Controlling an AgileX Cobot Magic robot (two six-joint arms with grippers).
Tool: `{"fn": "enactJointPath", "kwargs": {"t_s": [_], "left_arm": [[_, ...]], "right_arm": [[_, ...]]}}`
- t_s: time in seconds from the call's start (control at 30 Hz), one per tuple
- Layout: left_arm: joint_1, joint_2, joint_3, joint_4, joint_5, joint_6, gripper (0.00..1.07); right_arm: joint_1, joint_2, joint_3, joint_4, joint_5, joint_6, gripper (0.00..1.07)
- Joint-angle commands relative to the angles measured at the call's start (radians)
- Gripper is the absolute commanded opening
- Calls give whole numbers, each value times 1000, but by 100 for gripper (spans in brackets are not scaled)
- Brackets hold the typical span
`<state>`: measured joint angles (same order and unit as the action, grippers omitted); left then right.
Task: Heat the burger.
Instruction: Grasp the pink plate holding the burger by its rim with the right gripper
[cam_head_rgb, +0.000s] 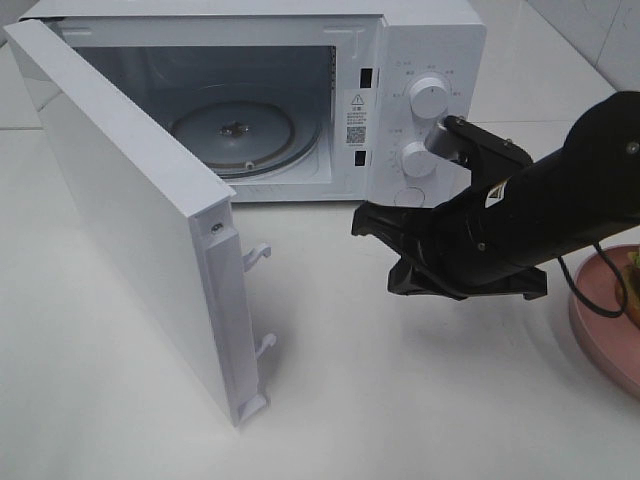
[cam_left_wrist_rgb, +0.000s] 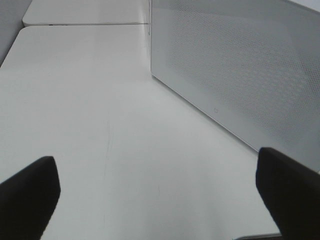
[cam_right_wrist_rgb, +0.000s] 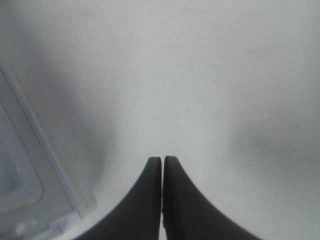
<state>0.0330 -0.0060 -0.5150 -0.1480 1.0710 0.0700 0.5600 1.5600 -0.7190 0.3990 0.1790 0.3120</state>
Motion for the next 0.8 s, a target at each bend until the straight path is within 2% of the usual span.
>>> {"fn": "enactJointPath", "kwargs": {"t_s": [0.03, 0.07, 0.1, 0.2, 0.53, 0.57, 0.6, 0.63, 0.67, 0.7, 0.73, 0.77, 0.8], "left_arm": [[3, -16, -1, 1, -4, -1, 100], [3, -16, -1, 1, -4, -1, 100], [3, -16, -1, 1, -4, -1, 100], [3, -16, -1, 1, -4, -1, 100], [3, -16, -1, 1, -4, -1, 100], [3, -16, -1, 1, -4, -1, 100], [3, -16, -1, 1, -4, -1, 100], [3, -16, -1, 1, -4, -1, 100], [3, -16, -1, 1, -4, -1, 100], [3, -16, -1, 1, -4, -1, 100], [3, -16, -1, 1, -4, -1, 100], [3, -16, -1, 1, -4, -1, 100], [3, -16, -1, 1, -4, -1, 100]], "right_arm": [[-2, -39, -36, -147, 187, -72, 4], [-2, -39, -36, -147, 187, -72, 4], [-2, -58, -48, -210, 251, -100, 4], [-2, -84, -59, -277, 339, -155, 5], [-19, -165, -61, -383, 526, -218, 11], [-44, -172, -61, -399, 559, -218, 17], [-44, -172, -61, -399, 559, -218, 17], [-61, -174, -61, -399, 579, -218, 22], [-90, -176, -61, -428, 608, -218, 34], [-90, -176, -61, -428, 608, -218, 34], [-118, -176, -61, -457, 634, -218, 50], [-131, -176, -61, -477, 640, -218, 60], [-131, -176, -61, -477, 640, -218, 60]]}}
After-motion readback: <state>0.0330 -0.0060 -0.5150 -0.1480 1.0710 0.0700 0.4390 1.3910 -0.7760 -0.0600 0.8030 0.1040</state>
